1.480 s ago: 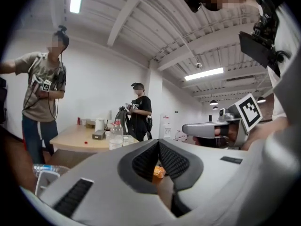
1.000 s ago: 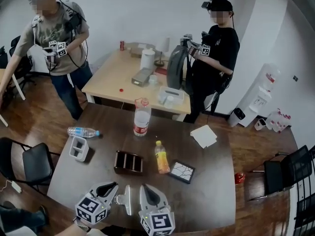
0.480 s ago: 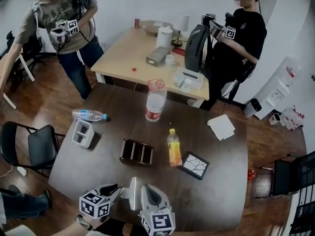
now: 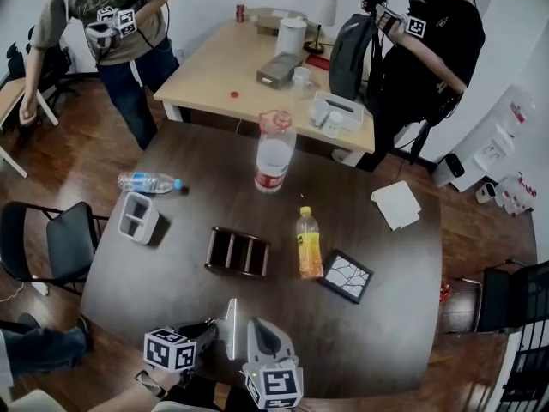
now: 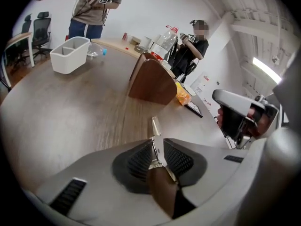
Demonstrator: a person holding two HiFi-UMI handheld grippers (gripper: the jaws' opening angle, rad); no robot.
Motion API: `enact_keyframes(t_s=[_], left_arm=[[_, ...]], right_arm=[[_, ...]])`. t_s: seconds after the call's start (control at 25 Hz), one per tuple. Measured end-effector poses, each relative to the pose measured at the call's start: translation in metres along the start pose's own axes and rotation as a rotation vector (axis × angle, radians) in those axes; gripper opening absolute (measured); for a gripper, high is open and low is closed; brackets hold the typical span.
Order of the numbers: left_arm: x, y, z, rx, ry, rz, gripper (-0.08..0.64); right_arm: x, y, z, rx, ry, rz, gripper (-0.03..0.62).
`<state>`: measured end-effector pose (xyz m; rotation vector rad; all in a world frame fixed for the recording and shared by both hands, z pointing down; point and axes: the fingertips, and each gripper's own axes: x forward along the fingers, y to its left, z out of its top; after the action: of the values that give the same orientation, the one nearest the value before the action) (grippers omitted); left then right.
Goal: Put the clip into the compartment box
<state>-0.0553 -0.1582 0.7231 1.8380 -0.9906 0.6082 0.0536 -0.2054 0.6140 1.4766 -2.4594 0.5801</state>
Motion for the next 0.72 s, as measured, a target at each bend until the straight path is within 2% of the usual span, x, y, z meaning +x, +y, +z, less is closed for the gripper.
enact_keyframes(t_s=[0.16, 0.28, 0.32, 0.4, 0.6, 0.72], left_arm=[[0.005, 0.003, -0.003, -0.055, 0.007, -0.016, 0.086], [0.008, 0.002, -0.003, -0.114, 0.010, -0.064, 0.078], [0.009, 0.002, -0.001, -0.147, 0.010, -0.086, 0.048], [0.011, -0.001, 0.002, -0.196, 0.016, -0.126, 0.034], [0.015, -0.014, 0.006, -0.228, 0.027, -0.199, 0.020], [0.015, -0.026, 0.013, -0.221, 0.032, -0.240, 0.018]], right_arm=[[0.002, -0.006, -0.004, 0.009, 0.015, -0.007, -0.012], [0.004, -0.010, -0.004, 0.014, 0.025, -0.009, -0.012], [0.005, -0.010, -0.004, 0.016, 0.029, -0.010, -0.012], [0.006, -0.012, -0.002, 0.025, 0.028, -0.011, -0.012], [0.008, -0.017, 0.005, 0.033, 0.016, -0.016, -0.012], [0.007, -0.021, 0.011, 0.054, 0.002, -0.026, -0.012]])
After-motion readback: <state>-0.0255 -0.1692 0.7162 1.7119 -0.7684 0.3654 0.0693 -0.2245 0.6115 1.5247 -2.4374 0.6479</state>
